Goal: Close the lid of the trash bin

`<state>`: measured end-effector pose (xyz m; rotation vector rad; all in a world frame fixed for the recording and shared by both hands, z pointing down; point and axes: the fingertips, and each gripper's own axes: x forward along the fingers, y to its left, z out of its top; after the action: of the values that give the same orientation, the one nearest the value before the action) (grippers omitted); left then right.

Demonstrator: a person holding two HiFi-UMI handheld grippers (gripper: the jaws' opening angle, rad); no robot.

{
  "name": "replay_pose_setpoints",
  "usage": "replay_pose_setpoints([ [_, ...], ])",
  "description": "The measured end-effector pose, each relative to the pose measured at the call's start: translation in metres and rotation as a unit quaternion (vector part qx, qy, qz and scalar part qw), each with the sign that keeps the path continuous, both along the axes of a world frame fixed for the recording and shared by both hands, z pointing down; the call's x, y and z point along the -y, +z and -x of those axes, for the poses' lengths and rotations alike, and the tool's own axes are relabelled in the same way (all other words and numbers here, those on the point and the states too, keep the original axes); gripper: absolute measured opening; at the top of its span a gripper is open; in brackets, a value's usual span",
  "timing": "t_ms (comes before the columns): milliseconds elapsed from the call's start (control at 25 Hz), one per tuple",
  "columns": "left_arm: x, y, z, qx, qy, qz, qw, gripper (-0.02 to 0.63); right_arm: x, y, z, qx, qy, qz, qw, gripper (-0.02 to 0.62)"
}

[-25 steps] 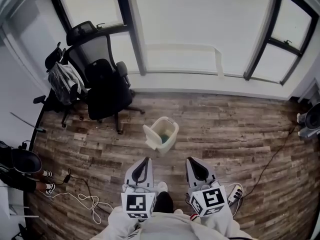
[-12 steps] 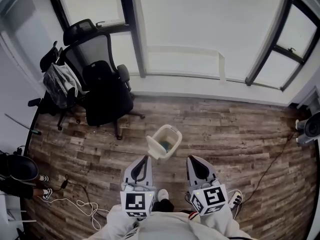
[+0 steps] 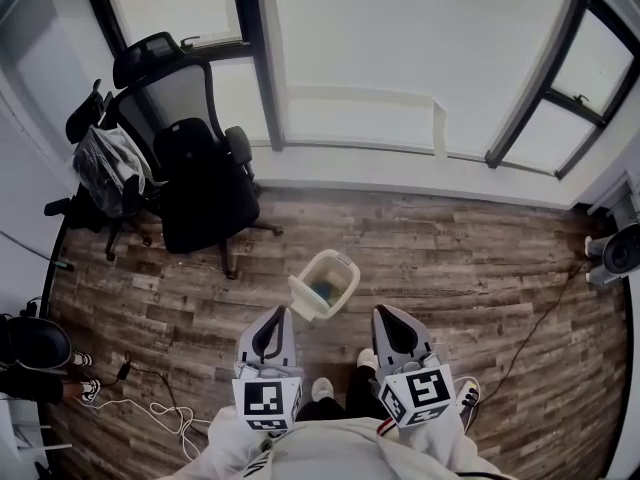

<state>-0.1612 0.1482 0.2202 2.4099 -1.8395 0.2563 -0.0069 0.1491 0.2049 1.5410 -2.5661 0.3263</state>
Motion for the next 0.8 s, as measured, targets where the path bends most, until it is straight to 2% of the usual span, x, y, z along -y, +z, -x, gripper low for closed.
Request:
replay_pose_setpoints([
  [320,0.038,0.007,-0.007,0.009,-0.031,0.011,0.9994,0.005,0.051,0.011,0.0,0.007,-0.042,0.009,0.999,0.023],
  [800,0.122,0.021,-0.057,0.03,-0.089,0.035,0.995,0.005,0.153,0.029,-0.045,0.026,-0.104,0.028,0.994,0.023],
])
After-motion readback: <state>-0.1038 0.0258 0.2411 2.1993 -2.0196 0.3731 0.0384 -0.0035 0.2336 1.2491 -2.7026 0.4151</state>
